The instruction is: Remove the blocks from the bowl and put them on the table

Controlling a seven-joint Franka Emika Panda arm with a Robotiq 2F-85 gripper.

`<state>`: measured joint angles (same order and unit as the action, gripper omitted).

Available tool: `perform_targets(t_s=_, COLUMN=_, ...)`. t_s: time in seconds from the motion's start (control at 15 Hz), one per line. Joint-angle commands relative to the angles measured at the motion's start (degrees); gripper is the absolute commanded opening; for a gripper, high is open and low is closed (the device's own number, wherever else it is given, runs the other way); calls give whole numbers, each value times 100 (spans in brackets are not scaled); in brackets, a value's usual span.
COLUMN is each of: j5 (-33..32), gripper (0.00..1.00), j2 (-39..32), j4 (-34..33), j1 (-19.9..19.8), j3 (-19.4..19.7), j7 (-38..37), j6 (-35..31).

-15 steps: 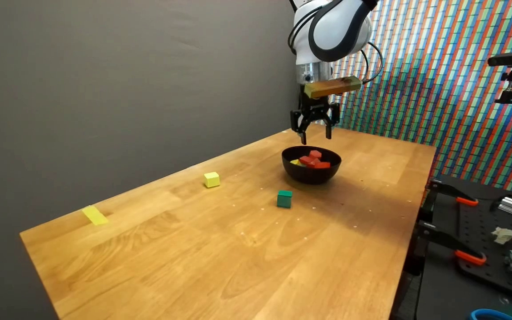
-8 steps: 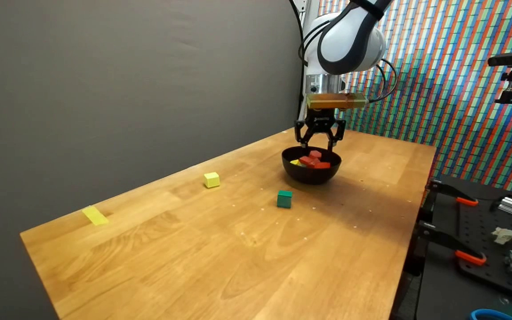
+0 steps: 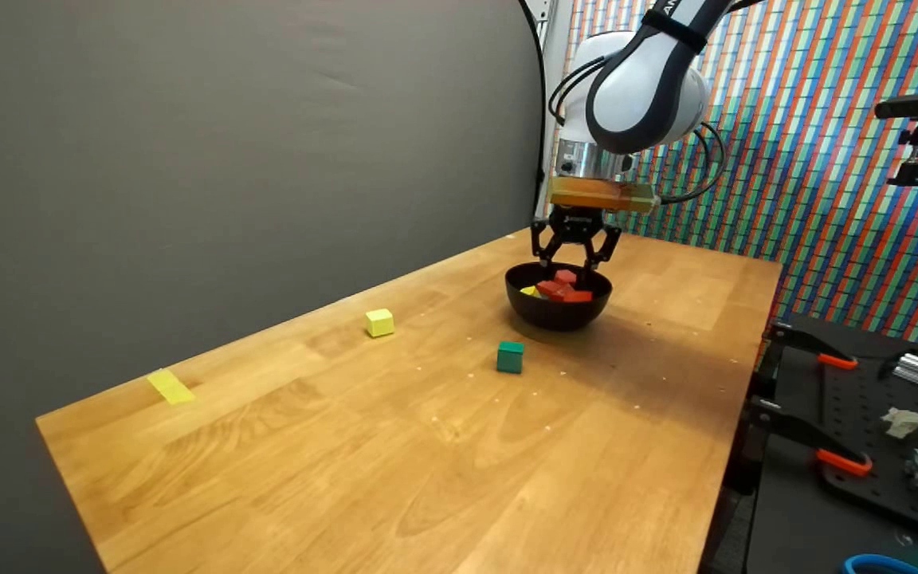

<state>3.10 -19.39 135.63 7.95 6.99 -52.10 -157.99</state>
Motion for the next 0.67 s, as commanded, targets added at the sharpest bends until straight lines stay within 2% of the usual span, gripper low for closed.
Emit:
perform_targets(t_s=0.0, j5=-321, gripper=65, j2=122, j4=252, j1=304, j3=320, j7=-550, j6=-452)
perform_targets(t_s=0.07, j5=-433, gripper=64, j2=111, j4=281, j1=392, j3=427, j7=-704, j6=-513)
perform_targets(t_s=0.33, j5=-994, gripper=70, j2=62, j4=353, j1=725, j3=858, j7=-1337, j6=-619)
perform_targets(t_s=0.4, j5=-1107, gripper=68, j2=40, j4=353, j1=782, j3=929, j7=-1473, j6=-628)
perform_targets(t_s=0.53, j5=-1318, gripper=42, j2=-24, j4=315, j1=905, j3=1037, j7=-1737, j6=-638)
perform_targets(t_s=0.6, j5=-1451, gripper=36, j2=-52, j4=275, j1=990, j3=1107, j7=-1889, j6=-625)
